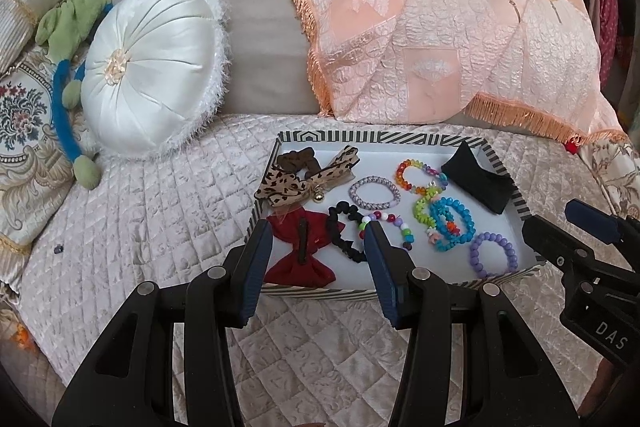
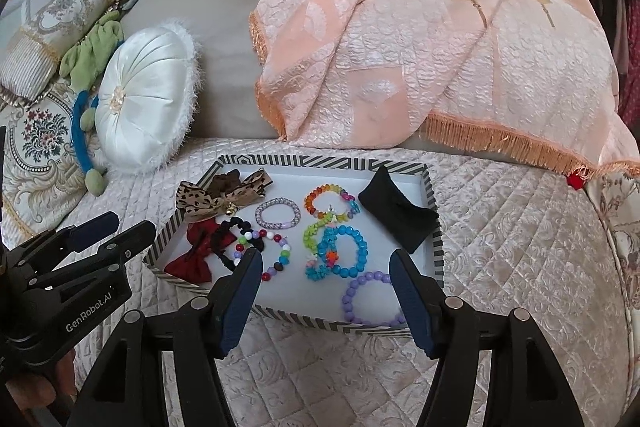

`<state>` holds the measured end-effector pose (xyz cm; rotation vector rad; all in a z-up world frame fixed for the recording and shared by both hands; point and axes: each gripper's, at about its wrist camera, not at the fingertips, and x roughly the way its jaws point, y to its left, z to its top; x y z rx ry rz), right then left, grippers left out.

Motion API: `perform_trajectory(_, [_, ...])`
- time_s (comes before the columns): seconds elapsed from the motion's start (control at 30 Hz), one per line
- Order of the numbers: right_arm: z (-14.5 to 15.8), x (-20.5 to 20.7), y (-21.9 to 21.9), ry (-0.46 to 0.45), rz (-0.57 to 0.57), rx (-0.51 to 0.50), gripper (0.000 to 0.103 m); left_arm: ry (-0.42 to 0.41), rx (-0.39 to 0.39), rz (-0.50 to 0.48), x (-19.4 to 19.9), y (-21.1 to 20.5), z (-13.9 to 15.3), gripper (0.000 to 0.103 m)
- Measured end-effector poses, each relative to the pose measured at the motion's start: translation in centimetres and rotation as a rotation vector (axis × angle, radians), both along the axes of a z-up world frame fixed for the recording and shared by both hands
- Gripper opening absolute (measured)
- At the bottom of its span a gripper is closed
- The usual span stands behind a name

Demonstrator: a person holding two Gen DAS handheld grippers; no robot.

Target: Organize jewelry

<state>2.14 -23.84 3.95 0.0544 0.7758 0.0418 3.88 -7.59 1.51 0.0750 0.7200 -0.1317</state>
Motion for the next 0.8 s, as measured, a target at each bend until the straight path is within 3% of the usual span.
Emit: perform_trajectory(0.8, [-0.30,-0.06,-0.77,0.011,-0.015,0.012,0.064,-0.012,0.014,0.014,0.13,-0.24,-0.07,0.047])
